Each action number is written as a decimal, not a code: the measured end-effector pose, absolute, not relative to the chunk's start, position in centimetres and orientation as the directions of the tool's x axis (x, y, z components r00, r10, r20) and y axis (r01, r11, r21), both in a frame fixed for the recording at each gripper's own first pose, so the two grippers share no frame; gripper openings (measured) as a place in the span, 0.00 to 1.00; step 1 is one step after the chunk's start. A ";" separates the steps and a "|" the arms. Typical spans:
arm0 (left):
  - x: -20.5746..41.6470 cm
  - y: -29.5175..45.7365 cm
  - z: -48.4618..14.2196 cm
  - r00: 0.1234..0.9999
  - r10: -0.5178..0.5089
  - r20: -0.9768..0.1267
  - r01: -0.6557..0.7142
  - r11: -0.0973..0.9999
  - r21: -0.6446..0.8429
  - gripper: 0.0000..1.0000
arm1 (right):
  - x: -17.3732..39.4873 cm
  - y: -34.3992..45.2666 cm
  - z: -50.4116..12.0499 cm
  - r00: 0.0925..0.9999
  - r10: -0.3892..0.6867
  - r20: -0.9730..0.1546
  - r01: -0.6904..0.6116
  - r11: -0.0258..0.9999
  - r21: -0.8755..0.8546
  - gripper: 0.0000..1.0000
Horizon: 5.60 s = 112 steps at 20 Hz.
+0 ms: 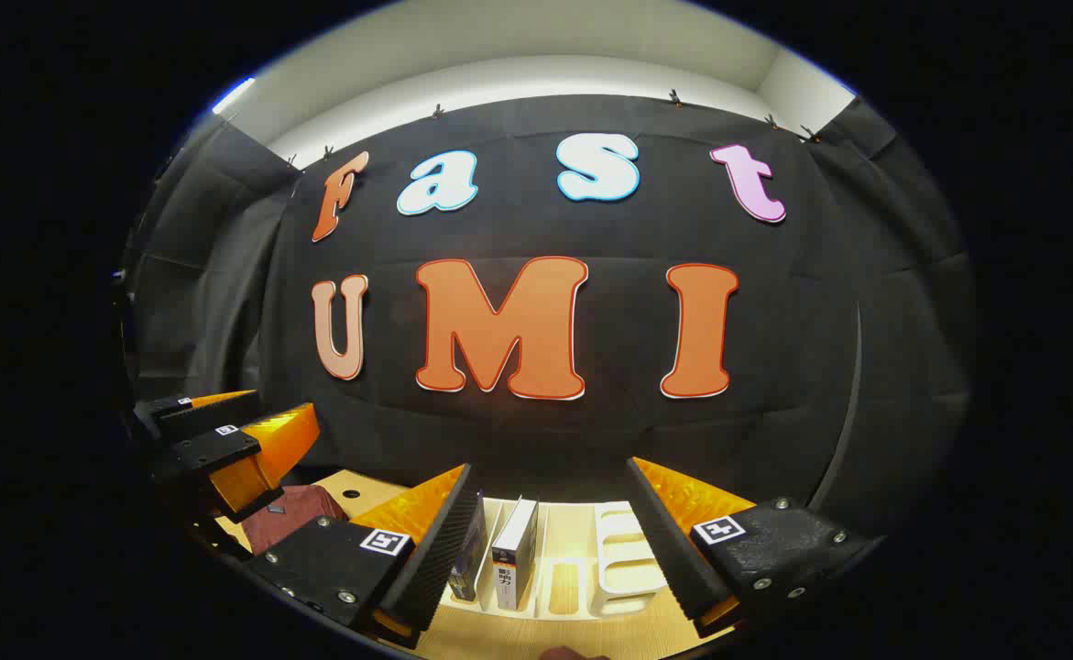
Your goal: Open the schoolbag, grab two books from the bookshelf and put them into the schoolbag.
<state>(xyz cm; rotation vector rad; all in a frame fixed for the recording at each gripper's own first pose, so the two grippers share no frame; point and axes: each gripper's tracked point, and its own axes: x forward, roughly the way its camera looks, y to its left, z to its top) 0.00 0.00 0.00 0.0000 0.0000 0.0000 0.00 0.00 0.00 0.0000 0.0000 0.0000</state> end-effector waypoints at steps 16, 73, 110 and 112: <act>-0.4 0.0 0.0 1.000 0.014 -0.005 -0.014 1.000 0.016 0.96 | 0.1 -0.1 -0.5 1.000 0.006 -0.018 -0.007 1.000 -0.005 0.97; -9.7 12.7 -39.8 0.670 0.274 -0.690 0.423 0.622 0.658 0.98 | 0.2 -5.9 -9.1 0.974 -0.096 -0.208 0.091 0.995 -0.033 0.97; -0.2 19.9 -28.4 0.576 0.264 -0.774 0.358 0.769 0.530 0.08 | 1.6 -4.9 -8.7 0.964 0.029 -0.266 -0.047 0.997 -0.061 0.97; 0.8 20.3 -27.3 0.562 0.207 -0.800 0.390 0.787 0.478 0.08 | 2.0 -3.3 -8.5 0.955 0.028 -0.296 -0.050 0.997 -0.066 0.97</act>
